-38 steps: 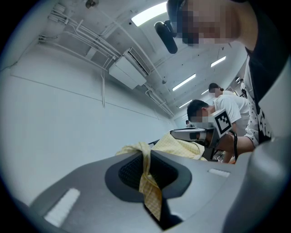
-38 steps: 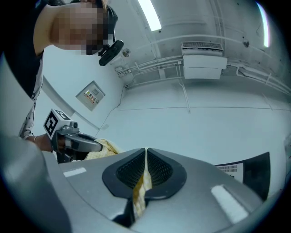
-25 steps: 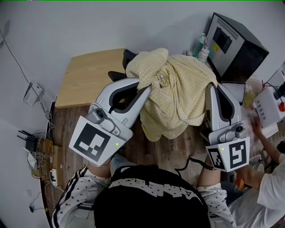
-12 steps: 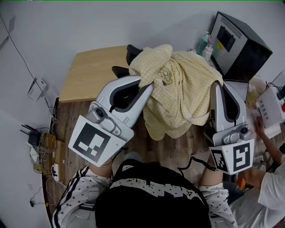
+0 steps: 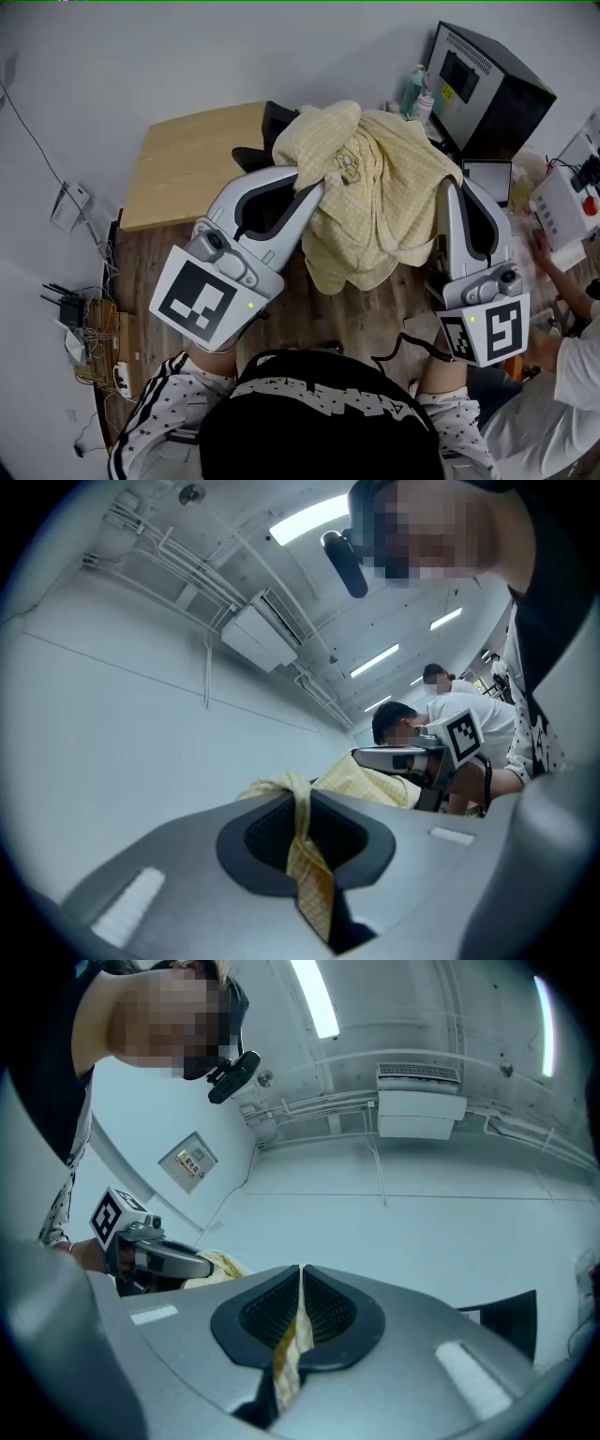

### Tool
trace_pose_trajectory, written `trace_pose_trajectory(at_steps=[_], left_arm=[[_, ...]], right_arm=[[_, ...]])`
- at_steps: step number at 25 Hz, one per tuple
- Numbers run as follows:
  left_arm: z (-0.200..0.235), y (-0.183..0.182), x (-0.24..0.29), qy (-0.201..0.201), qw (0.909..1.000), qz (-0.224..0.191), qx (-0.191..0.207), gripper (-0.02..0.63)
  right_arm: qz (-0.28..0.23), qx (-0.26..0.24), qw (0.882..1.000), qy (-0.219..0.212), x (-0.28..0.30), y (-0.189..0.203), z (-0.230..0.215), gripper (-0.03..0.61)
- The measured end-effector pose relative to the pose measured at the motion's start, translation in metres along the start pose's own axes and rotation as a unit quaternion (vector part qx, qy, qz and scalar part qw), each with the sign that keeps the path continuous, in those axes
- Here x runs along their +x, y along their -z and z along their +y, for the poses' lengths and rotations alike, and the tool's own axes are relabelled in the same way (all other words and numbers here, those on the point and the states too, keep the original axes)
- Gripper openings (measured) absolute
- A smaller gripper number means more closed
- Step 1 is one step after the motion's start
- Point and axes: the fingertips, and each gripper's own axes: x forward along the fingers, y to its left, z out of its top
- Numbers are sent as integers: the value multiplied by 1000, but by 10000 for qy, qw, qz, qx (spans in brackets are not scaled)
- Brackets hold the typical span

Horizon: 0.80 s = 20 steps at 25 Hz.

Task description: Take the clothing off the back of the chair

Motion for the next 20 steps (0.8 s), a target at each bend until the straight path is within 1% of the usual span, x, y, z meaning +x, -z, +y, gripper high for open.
trace_pose_trajectory(at_steps=[3,6,17,20], left_arm=[[-2,3,2,37,10000,66,-58,26],[-3,3,4,33,9999,90,-71,26],[-10,-3,-4,141,9999,-2,-58,26],[-12,-7,-12,178,9998,-46,-69,26]], right_arm=[[21,47,9999,88,-3,2,-3,21],[50,107,9999,86,-6,5,-3,21],[12,40,9999,168,-14,-5,3,21],[9,9,9998,200,-16,-11,10,21]])
